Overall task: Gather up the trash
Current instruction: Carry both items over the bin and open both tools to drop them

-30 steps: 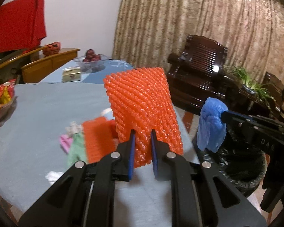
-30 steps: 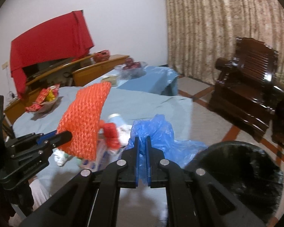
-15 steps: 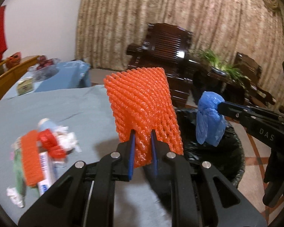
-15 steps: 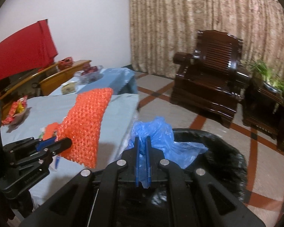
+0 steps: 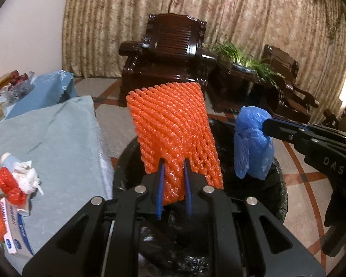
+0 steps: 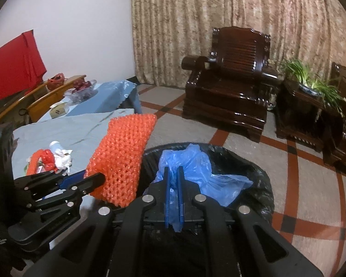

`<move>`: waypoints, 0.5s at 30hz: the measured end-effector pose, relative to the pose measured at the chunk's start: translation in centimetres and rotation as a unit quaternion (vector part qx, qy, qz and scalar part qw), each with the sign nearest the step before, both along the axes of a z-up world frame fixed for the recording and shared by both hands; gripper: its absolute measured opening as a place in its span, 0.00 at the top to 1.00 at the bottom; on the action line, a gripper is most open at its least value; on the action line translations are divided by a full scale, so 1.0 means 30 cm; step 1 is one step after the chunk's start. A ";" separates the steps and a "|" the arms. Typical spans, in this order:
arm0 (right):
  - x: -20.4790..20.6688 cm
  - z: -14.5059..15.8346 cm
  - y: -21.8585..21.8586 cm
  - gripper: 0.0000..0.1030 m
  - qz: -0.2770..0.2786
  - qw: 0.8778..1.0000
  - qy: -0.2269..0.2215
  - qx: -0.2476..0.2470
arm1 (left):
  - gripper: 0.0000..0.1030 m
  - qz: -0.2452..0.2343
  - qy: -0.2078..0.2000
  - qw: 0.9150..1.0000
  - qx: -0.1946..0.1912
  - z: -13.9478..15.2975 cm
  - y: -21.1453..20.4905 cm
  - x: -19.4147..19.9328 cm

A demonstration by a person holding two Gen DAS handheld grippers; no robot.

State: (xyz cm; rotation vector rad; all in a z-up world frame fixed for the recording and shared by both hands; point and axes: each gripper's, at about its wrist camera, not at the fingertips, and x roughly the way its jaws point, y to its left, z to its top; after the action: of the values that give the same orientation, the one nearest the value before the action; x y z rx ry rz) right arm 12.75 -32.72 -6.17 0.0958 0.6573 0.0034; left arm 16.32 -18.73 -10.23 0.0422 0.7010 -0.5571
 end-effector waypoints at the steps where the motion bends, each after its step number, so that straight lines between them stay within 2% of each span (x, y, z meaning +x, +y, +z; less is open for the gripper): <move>1: -0.001 -0.011 -0.006 0.92 -0.002 1.000 0.005 0.000 | 0.80 -0.001 0.003 1.000 0.000 -0.006 0.003 0.002; 3: -0.003 -0.034 -0.020 0.88 -0.011 1.000 0.014 0.000 | 0.60 -0.004 0.009 1.000 -0.001 -0.016 0.006 0.008; 4: -0.006 -0.041 -0.024 0.79 -0.014 1.000 0.016 0.000 | 0.58 -0.002 0.011 1.000 -0.002 -0.019 0.023 0.010; 8: -0.025 -0.049 -0.030 0.64 -0.022 1.000 0.016 0.004 | 0.51 0.008 0.013 1.000 -0.001 -0.016 0.066 0.007; 10: -0.034 -0.042 -0.027 0.47 -0.026 1.000 0.011 0.002 | 0.42 0.021 0.003 1.000 -0.002 -0.001 0.101 -0.011; 11: -0.038 -0.039 -0.023 0.43 -0.026 1.000 0.007 0.001 | 0.36 0.028 -0.003 1.000 -0.001 0.007 0.118 -0.018; 13: -0.043 -0.024 -0.010 0.23 -0.026 1.000 -0.003 -0.001 | 0.30 0.038 -0.013 0.999 0.001 0.023 0.146 -0.038; 15: -0.049 -0.007 0.007 0.13 -0.025 1.000 -0.016 -0.002 | 0.20 0.056 -0.022 0.998 0.004 0.041 0.189 -0.061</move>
State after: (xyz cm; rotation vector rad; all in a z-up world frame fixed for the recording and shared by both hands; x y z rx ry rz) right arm 11.29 -32.51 -6.39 0.1080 0.6218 -0.0444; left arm 14.50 -13.06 -9.00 0.0222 0.6586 -0.4444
